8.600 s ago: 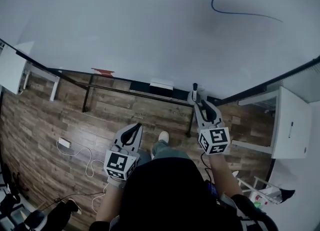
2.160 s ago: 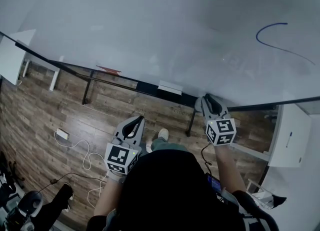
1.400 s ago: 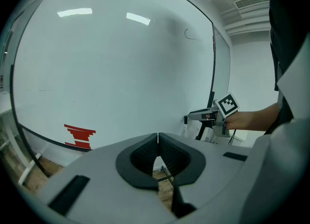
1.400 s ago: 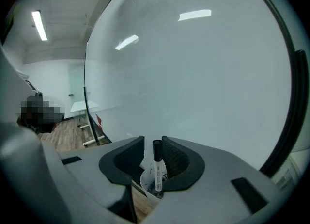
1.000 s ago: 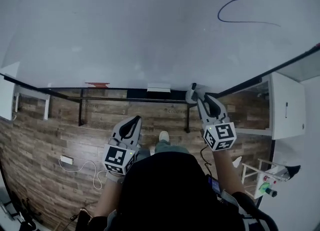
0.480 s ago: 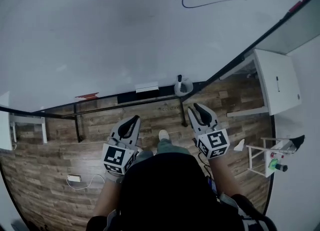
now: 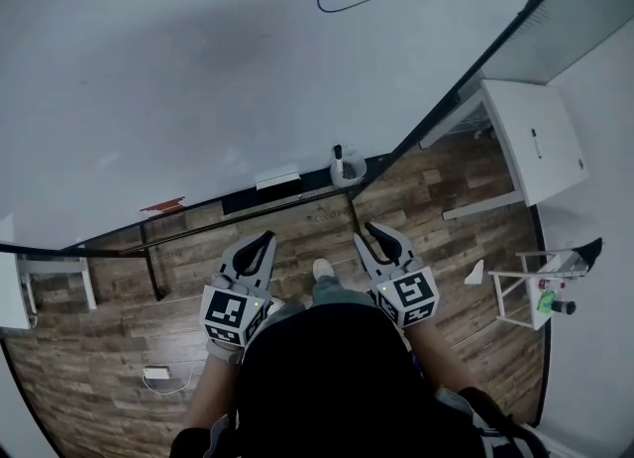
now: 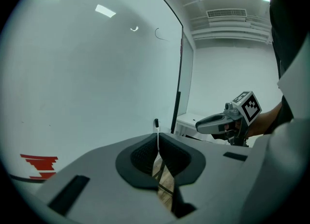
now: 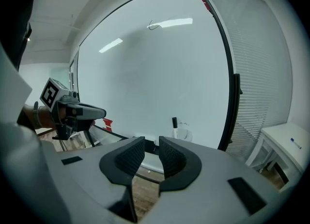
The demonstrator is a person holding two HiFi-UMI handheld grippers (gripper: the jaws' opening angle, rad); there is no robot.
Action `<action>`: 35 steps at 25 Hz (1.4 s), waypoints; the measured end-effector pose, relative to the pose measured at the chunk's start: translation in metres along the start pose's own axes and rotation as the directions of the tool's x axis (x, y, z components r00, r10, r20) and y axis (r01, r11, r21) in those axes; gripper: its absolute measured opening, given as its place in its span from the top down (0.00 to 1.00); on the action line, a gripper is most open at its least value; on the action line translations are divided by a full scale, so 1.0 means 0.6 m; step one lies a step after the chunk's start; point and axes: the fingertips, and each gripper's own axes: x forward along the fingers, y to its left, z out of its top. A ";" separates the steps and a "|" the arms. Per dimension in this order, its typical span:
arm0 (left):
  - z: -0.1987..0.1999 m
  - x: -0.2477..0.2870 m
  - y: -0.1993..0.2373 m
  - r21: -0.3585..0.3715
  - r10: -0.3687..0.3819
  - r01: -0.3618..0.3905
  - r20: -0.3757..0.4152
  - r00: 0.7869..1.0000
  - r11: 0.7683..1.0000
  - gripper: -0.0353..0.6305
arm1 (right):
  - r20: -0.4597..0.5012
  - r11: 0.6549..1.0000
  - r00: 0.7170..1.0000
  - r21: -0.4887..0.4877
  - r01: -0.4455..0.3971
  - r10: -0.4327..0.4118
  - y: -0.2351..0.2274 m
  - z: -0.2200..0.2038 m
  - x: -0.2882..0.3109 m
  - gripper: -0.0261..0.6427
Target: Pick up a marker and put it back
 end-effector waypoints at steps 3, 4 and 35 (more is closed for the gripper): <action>0.003 0.002 -0.005 0.004 -0.007 0.007 0.004 1.000 1.000 0.91 | 0.001 1.000 1.000 0.003 -0.011 0.011 0.009 -0.001 -0.003 0.79; 0.004 0.002 -0.006 0.005 -0.009 0.009 0.006 1.000 1.000 0.91 | 0.001 1.000 1.000 0.002 -0.015 0.015 0.011 -0.001 -0.004 0.79; 0.001 0.003 -0.033 -0.010 0.032 -0.032 0.001 0.999 0.999 0.91 | 0.010 0.998 0.998 -0.019 -0.055 0.055 -0.004 0.002 -0.017 0.81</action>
